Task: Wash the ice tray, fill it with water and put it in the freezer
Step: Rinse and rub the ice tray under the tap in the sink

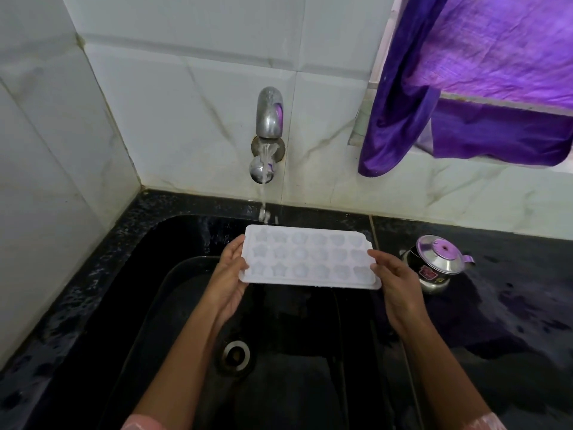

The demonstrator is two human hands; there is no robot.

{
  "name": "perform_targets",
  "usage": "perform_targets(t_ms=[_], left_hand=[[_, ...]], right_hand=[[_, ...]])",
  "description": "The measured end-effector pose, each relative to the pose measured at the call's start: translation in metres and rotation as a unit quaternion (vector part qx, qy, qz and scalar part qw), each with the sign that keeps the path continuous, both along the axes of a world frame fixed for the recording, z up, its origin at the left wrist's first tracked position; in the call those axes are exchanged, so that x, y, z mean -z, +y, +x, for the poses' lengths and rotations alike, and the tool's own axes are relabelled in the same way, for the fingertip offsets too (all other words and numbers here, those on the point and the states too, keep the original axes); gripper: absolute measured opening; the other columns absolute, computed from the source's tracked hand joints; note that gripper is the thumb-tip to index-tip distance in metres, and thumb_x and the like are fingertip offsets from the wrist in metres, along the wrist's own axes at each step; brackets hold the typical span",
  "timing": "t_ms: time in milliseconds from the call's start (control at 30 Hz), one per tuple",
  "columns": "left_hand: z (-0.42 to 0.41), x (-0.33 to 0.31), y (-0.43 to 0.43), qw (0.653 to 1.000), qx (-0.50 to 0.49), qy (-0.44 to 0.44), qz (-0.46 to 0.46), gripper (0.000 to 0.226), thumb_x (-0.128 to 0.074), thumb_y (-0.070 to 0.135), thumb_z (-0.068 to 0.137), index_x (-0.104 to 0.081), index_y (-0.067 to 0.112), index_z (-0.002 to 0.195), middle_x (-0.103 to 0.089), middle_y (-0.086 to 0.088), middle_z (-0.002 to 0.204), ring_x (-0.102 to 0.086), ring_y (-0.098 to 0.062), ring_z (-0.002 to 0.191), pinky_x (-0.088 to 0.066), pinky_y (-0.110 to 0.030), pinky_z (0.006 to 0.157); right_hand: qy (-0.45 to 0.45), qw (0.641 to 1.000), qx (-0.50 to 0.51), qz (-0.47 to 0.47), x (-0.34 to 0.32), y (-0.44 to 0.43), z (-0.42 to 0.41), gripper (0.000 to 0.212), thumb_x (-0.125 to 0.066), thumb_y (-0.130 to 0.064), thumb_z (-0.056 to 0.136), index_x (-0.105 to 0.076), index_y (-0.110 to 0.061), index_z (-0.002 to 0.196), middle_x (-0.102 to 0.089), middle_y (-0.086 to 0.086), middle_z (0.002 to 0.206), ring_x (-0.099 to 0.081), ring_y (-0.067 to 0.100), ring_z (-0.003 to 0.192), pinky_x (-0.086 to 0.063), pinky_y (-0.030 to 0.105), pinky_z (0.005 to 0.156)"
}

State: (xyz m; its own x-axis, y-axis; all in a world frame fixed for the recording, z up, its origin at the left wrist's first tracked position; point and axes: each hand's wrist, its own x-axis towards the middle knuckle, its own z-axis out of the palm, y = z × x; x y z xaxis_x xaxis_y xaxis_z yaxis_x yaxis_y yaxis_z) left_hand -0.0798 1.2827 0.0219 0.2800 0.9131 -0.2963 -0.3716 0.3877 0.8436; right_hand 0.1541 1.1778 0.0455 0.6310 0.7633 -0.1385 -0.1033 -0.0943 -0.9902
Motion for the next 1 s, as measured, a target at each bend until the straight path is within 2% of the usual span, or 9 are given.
perform_targets(t_ms=[167, 267, 367, 467, 667, 767, 900, 1000], left_hand=[[-0.019, -0.001, 0.011, 0.999, -0.037, 0.024, 0.012, 0.049, -0.033, -0.01, 0.087, -0.044, 0.014, 0.129, -0.058, -0.002, 0.121, -0.06, -0.015, 0.097, -0.056, -0.024, 0.063], [-0.036, 0.004, 0.015, 0.997, -0.064, 0.033, 0.011, 0.048, -0.033, -0.006, 0.089, -0.045, 0.017, 0.129, -0.061, 0.002, 0.117, -0.061, -0.017, 0.097, -0.056, -0.03, 0.061], [-0.055, 0.01, 0.021, 0.994, -0.095, 0.051, 0.013, 0.045, -0.035, -0.002, 0.09, -0.046, 0.015, 0.131, -0.06, -0.007, 0.121, -0.061, -0.022, 0.099, -0.055, -0.031, 0.06], [-0.074, 0.013, 0.025, 0.991, -0.114, 0.062, 0.015, 0.05, -0.031, -0.004, 0.087, -0.044, 0.009, 0.134, -0.057, -0.013, 0.127, -0.059, -0.026, 0.104, -0.054, -0.033, 0.066], [-0.106, 0.017, 0.034, 0.988, -0.134, 0.075, 0.019, 0.056, -0.029, -0.008, 0.08, -0.045, 0.002, 0.132, -0.053, -0.02, 0.13, -0.057, -0.033, 0.108, -0.057, -0.026, 0.062], [-0.118, 0.017, 0.037, 0.986, -0.145, 0.074, 0.027, 0.051, -0.028, -0.009, 0.08, -0.045, -0.001, 0.128, -0.052, -0.021, 0.127, -0.063, -0.023, 0.089, -0.055, -0.021, 0.06], [-0.131, 0.019, 0.045, 0.985, -0.147, 0.086, 0.021, 0.057, -0.026, -0.009, 0.078, -0.041, -0.003, 0.133, -0.052, -0.022, 0.126, -0.058, -0.025, 0.091, -0.055, -0.021, 0.062], [-0.128, 0.013, 0.045, 0.986, -0.141, 0.082, 0.023, 0.048, -0.024, -0.01, 0.076, -0.053, 0.001, 0.113, -0.058, -0.019, 0.111, -0.059, -0.021, 0.084, -0.054, -0.019, 0.061]], right_hand=[[0.0, 1.0, -0.029, -0.003, -0.002, 0.018, -0.016, 0.027, -0.05, 0.006, 0.089, -0.063, -0.004, 0.111, -0.063, -0.009, 0.096, -0.058, 0.002, 0.088, -0.049, 0.017, 0.077], [0.002, 0.999, -0.045, -0.008, 0.002, 0.027, -0.031, 0.027, -0.051, 0.005, 0.089, -0.065, -0.006, 0.109, -0.064, -0.001, 0.106, -0.058, 0.004, 0.094, -0.048, 0.018, 0.08], [-0.004, 0.997, -0.07, -0.018, 0.007, 0.035, -0.049, 0.026, -0.052, 0.003, 0.089, -0.067, -0.01, 0.106, -0.062, 0.002, 0.112, -0.058, 0.006, 0.097, -0.047, 0.024, 0.086], [0.011, 0.996, -0.089, -0.029, 0.012, 0.041, -0.062, 0.026, -0.05, 0.002, 0.091, -0.068, -0.013, 0.102, -0.064, 0.007, 0.116, -0.06, 0.019, 0.107, -0.05, 0.036, 0.094], [0.026, 0.991, -0.123, -0.037, 0.013, 0.054, -0.084, 0.028, -0.045, 0.001, 0.092, -0.068, -0.014, 0.099, -0.065, 0.009, 0.113, -0.062, 0.023, 0.106, -0.05, 0.042, 0.095], [0.022, 0.989, -0.138, -0.04, 0.012, 0.058, -0.094, 0.029, -0.044, 0.001, 0.092, -0.068, -0.015, 0.098, -0.065, 0.009, 0.114, -0.061, 0.023, 0.108, -0.05, 0.041, 0.096], [0.029, 0.987, -0.155, -0.037, 0.009, 0.064, -0.102, 0.029, -0.043, 0.001, 0.093, -0.067, -0.012, 0.103, -0.063, 0.011, 0.118, -0.061, 0.022, 0.109, -0.049, 0.039, 0.097], [0.026, 0.986, -0.159, -0.038, 0.008, 0.068, -0.104, 0.03, -0.043, 0.0, 0.093, -0.067, -0.013, 0.105, -0.062, 0.009, 0.12, -0.059, 0.021, 0.112, -0.047, 0.04, 0.1]])
